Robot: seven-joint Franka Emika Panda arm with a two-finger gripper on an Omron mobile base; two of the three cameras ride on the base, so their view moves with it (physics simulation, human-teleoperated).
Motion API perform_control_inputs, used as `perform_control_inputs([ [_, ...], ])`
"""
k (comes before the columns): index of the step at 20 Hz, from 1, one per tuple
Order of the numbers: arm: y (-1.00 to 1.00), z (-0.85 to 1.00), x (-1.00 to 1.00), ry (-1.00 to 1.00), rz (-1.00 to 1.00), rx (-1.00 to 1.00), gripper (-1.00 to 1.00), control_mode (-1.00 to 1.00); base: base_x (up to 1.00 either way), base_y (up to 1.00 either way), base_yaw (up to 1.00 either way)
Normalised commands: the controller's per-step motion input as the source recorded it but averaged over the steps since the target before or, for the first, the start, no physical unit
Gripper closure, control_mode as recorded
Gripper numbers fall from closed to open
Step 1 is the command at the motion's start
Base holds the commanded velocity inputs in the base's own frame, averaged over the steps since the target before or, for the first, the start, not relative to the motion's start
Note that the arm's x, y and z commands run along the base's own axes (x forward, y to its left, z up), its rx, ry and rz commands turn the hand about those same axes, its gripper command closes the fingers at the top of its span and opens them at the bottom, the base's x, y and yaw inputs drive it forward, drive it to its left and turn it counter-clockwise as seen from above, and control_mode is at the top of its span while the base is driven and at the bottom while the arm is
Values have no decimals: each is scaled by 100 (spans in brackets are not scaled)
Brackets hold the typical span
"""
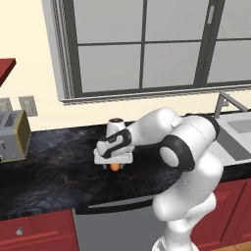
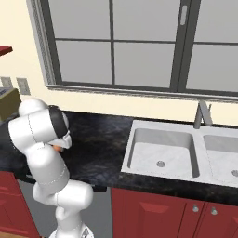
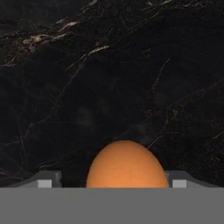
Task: Gather the eggs and milk located in the vicinity of the sink area and place them right next to the bowl.
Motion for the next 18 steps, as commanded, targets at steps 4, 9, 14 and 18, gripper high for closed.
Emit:
perform_control_inputs([
  [4, 0, 0, 0, 0, 0, 0, 100, -100, 0, 0, 0],
  [9, -21, 49, -41, -2, 6, -5, 100, -100, 0, 0, 0],
  [14, -33, 87, -100, -10, 7, -3, 100, -100, 0, 0, 0],
  [18, -38, 93, -100, -13, 7, 0, 100, -100, 0, 0, 0],
])
